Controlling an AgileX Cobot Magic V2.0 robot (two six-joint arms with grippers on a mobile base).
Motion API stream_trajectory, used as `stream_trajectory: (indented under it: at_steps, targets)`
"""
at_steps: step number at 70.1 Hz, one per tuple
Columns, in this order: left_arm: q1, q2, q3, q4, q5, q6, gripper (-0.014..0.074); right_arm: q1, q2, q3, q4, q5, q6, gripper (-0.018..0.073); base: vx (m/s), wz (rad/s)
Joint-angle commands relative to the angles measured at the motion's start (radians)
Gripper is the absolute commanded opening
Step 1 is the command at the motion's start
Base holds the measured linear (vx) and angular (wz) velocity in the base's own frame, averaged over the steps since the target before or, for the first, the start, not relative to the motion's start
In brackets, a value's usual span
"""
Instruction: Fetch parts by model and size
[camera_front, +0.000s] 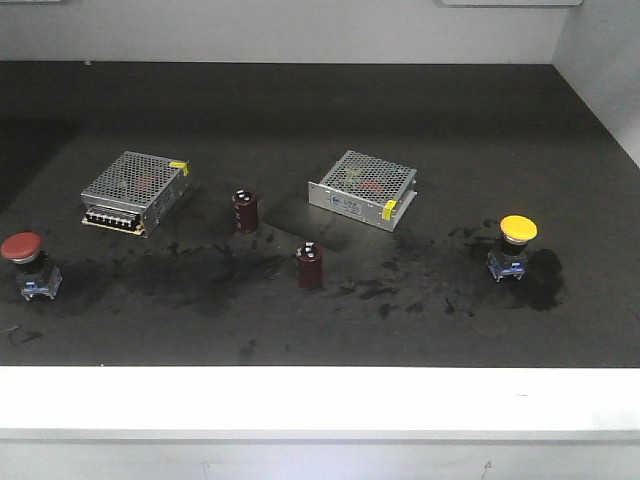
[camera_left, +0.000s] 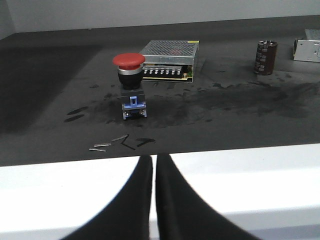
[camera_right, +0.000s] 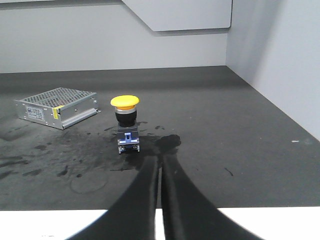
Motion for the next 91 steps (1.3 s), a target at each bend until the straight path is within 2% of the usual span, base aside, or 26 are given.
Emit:
stream_trajectory:
  at_steps: [1, 91]
  targets:
    - [0.001, -0.013, 0.006, -0.003, -0.066, -0.004, -0.0004, -0.004, -0.013, 0.005, 0.0, -0.078, -0.003, -0.0008, 0.0, 0.0]
    - [0.001, -0.013, 0.006, -0.011, -0.092, -0.004, -0.0004, -0.004, -0.013, 0.004, 0.0, -0.084, -0.003, -0.0008, 0.0, 0.0]
